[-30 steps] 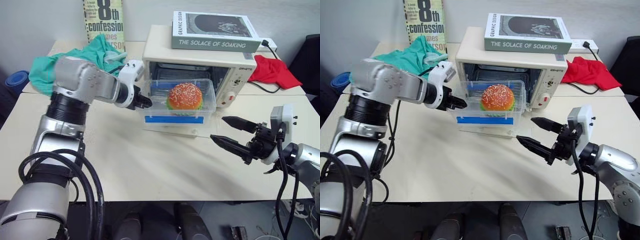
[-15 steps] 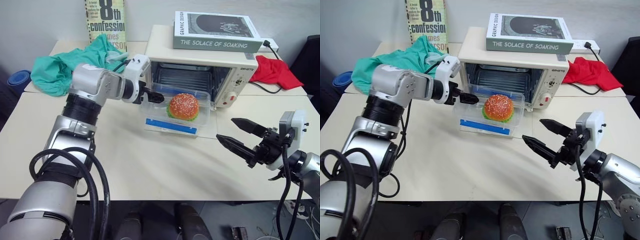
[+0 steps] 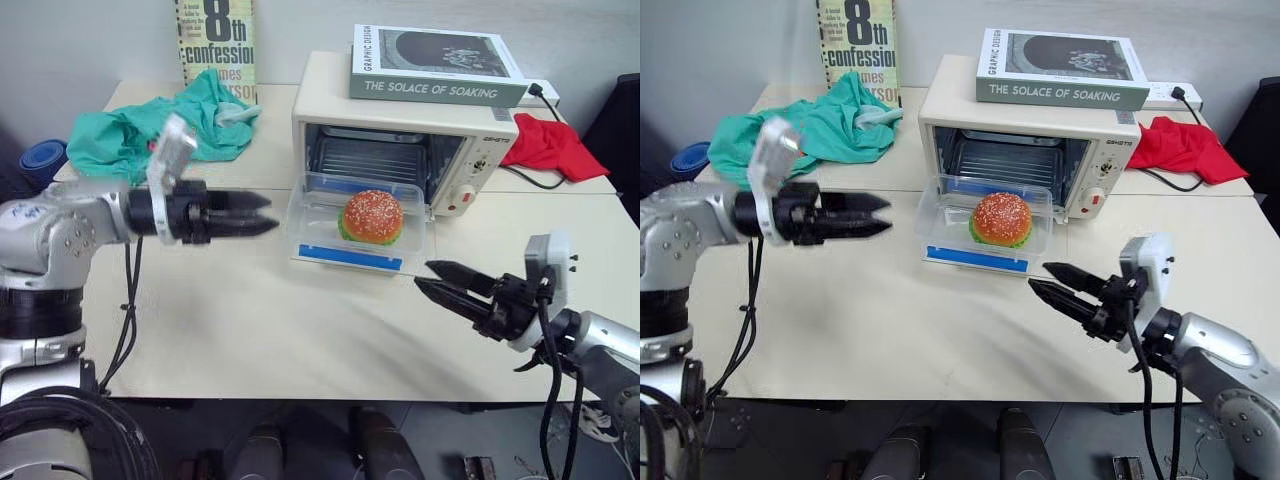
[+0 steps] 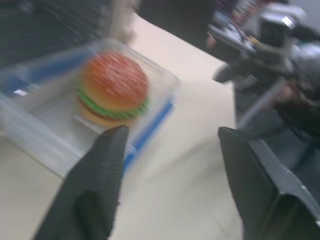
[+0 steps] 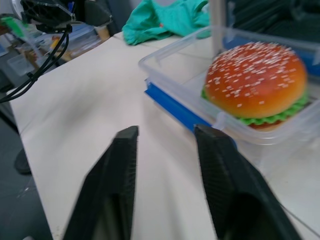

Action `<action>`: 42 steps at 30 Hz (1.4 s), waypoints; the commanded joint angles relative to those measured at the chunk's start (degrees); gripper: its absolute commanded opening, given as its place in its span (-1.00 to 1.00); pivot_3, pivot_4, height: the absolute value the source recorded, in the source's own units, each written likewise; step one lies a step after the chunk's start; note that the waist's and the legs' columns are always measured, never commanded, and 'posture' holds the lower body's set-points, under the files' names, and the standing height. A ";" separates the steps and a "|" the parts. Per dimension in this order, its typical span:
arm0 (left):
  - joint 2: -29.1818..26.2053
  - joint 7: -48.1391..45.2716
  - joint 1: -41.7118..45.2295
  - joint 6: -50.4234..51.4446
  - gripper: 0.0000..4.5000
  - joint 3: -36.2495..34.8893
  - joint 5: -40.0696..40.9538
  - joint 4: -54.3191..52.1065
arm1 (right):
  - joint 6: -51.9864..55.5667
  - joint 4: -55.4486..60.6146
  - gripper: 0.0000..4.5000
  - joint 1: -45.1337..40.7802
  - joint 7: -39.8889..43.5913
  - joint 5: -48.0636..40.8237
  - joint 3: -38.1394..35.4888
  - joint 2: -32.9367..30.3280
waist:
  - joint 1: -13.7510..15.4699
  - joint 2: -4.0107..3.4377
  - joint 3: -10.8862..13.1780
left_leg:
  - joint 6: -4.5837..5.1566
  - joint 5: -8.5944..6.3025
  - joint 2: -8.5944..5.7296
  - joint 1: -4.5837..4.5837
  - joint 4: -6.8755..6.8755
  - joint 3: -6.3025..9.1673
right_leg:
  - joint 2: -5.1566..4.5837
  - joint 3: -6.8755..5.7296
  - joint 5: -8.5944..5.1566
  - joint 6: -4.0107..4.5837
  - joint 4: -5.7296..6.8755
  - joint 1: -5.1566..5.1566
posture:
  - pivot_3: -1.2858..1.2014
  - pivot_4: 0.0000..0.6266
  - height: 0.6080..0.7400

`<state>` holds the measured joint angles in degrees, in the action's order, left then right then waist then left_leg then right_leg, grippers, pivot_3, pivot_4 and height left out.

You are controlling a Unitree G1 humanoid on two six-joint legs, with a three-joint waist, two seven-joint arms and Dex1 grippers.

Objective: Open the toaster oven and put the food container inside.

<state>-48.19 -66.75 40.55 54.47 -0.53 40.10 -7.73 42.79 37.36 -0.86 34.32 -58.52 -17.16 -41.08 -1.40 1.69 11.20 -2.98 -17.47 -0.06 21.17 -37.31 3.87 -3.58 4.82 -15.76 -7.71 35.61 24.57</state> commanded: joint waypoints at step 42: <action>11.04 15.66 0.92 -11.79 -0.28 -9.88 -8.38 2.69 | 2.75 -3.61 -1.00 -6.63 -6.81 15.53 5.30 9.81 | -0.20 -0.08 -0.05 | 0.01 0.03 -0.04 0.89 -0.22 -0.08 | -0.07 0.05 0.09 -0.13 0.31 1.03 | 0.03 -0.52 1.00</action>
<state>-33.91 -45.63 41.75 41.48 -7.50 27.29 0.22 44.21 29.27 -10.30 27.97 -41.73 -10.20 -30.20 -1.60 1.62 11.15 -2.96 -17.44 -0.11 21.98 -37.60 3.83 -3.62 4.86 -15.67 -7.84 35.94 25.47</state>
